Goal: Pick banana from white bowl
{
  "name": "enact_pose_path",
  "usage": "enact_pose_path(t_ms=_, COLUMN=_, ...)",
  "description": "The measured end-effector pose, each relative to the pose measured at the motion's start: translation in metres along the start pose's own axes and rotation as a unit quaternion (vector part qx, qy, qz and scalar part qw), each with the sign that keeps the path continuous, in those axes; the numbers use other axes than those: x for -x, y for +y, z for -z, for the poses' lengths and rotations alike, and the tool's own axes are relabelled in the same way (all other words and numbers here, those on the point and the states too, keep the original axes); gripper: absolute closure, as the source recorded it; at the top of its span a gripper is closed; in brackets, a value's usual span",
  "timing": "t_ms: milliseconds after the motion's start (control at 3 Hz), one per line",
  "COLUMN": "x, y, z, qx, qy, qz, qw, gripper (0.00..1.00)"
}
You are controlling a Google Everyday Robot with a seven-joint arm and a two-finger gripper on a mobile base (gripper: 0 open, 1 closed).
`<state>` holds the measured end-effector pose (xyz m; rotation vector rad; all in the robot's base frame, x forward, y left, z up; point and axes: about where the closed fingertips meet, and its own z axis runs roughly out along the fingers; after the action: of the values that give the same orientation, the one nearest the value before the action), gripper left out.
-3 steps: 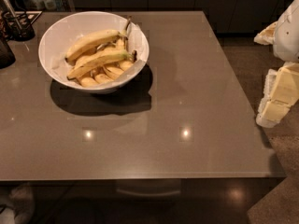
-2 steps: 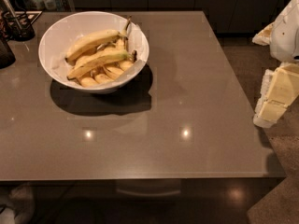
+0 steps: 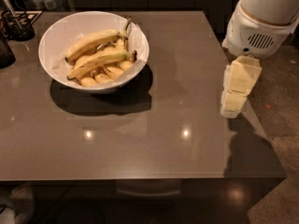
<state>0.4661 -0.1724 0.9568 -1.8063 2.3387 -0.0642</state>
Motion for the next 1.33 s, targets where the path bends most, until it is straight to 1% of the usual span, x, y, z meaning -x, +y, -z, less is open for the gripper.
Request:
enact_pose_path(t_ms=333, x=0.027, y=-0.001, z=-0.008, qx=0.021, qy=0.001, qz=0.036, qw=0.9992, gripper=0.0)
enact_pose_path(t_ms=667, x=0.031, y=-0.006, z=-0.008, qx=0.009, qy=-0.007, qz=0.035, qw=0.9993, gripper=0.0)
enact_pose_path(t_ms=1000, x=0.066, y=-0.013, z=-0.003, qx=-0.002, qy=-0.038, qz=0.076, qw=0.9964, gripper=0.0)
enact_pose_path(t_ms=1333, x=0.104, y=-0.02, z=0.002, qx=-0.006, qy=-0.043, qz=0.127, qw=0.991, gripper=0.0)
